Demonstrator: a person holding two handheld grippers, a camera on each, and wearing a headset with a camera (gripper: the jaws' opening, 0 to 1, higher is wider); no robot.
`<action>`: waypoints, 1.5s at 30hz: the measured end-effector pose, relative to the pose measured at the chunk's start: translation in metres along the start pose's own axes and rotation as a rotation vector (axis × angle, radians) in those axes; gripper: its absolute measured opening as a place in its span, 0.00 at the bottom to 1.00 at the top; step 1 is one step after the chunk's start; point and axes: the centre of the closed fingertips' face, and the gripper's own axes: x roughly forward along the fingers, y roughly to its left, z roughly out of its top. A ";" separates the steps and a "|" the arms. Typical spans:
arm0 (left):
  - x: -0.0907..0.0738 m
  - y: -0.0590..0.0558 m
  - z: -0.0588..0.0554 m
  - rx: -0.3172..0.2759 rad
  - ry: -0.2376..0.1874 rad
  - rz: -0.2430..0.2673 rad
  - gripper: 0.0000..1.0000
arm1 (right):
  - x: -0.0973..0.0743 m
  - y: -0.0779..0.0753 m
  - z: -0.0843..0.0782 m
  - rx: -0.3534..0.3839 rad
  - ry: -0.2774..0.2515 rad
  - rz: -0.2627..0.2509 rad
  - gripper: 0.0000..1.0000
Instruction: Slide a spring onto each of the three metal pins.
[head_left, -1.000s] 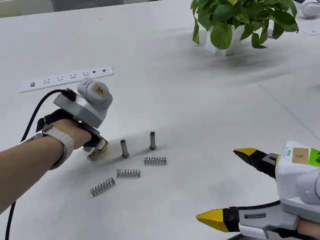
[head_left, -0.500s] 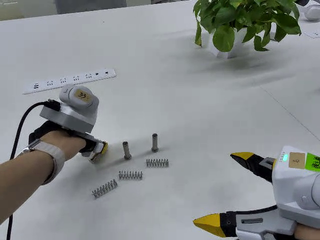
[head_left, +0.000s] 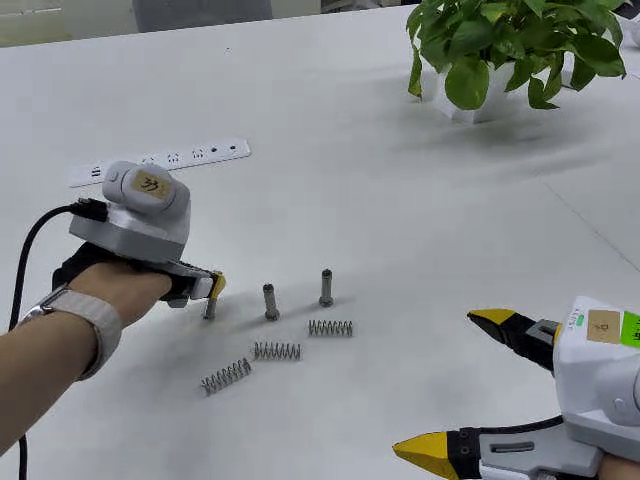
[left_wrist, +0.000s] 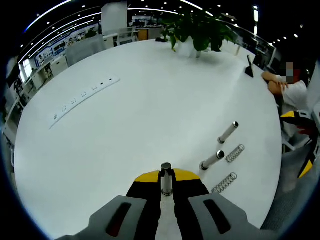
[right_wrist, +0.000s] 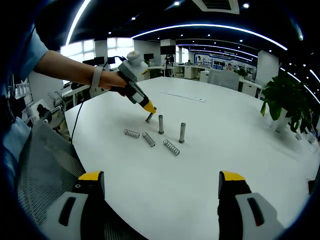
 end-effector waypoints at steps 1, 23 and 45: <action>-0.002 0.001 -0.001 -0.002 -0.008 0.000 0.07 | 0.001 0.001 0.001 0.000 -0.001 0.003 0.96; -0.023 -0.008 -0.022 0.057 -0.027 0.000 0.07 | 0.004 0.011 0.004 -0.010 0.002 0.022 0.96; -0.028 -0.022 -0.028 0.122 -0.072 0.004 0.08 | 0.002 0.011 0.002 -0.012 0.003 0.027 0.96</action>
